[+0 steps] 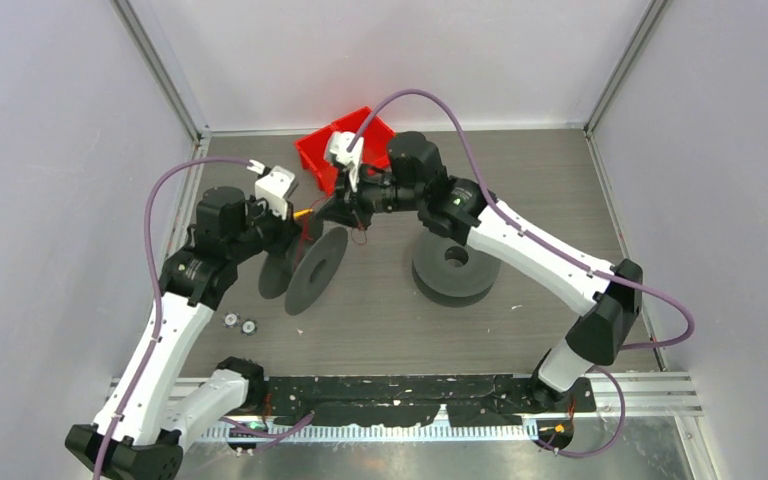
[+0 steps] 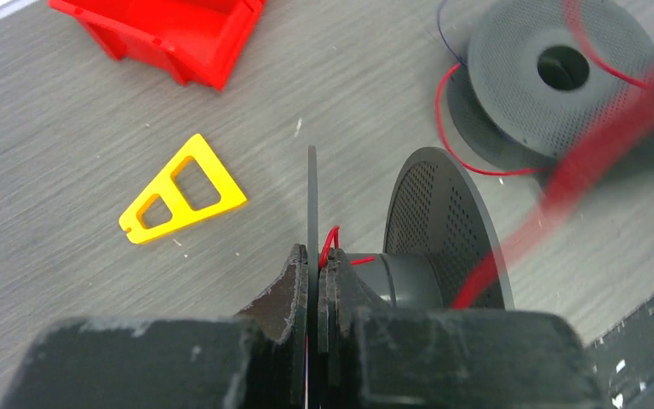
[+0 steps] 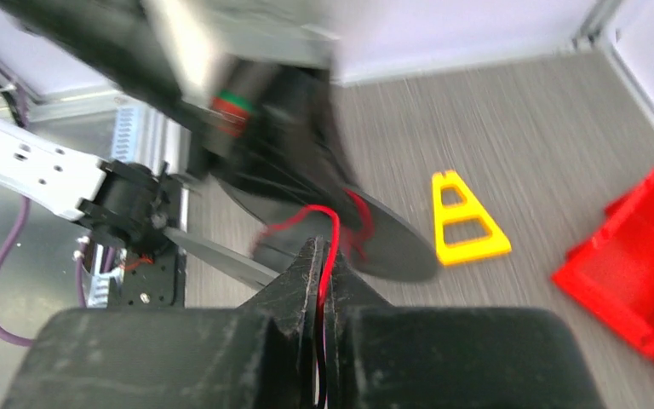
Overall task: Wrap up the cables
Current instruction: Wrap the cable around the cable reel.
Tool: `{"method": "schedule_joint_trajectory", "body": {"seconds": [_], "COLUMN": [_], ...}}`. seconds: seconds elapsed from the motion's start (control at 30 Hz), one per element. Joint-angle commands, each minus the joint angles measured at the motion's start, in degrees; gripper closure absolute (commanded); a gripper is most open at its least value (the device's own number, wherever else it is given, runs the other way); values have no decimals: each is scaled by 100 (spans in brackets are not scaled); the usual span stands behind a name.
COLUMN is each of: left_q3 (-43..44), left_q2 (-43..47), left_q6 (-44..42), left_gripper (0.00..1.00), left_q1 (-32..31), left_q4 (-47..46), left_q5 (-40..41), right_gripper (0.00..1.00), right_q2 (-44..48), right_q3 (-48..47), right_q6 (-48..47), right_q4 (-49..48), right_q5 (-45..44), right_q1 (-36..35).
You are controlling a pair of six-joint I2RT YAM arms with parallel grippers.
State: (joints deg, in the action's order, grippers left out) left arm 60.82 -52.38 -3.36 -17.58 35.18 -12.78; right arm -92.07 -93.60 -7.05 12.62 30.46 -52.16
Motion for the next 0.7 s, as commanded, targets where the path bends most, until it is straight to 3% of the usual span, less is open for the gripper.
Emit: {"method": "schedule_joint_trajectory", "body": {"seconds": [0.0,0.23,0.4,0.57,0.67], "left_q3": [380,1190,1612,1748,1589], "left_q2": [159,294,577,745,860], "left_q6": [-355,939,1647,2319,2728], "left_gripper": [100,100,100,100,100], "left_q1": [17,329,377,379,381], "left_q4": [501,799,531,-60,-630], "left_q5": [-888,-1444,-1118,-1383,-1429], "right_gripper": [93,86,85,82,74], "right_q2": [-69,236,644,824,755], "right_q3": [30,1160,2895,3869,4115], "right_q6": [186,-283,168,730,1268], "right_q4": [603,264,-1810,-3852,-4663], "right_q5": [274,595,1386,1678,1666], "right_q1": [653,1100,1101,952,858]}}
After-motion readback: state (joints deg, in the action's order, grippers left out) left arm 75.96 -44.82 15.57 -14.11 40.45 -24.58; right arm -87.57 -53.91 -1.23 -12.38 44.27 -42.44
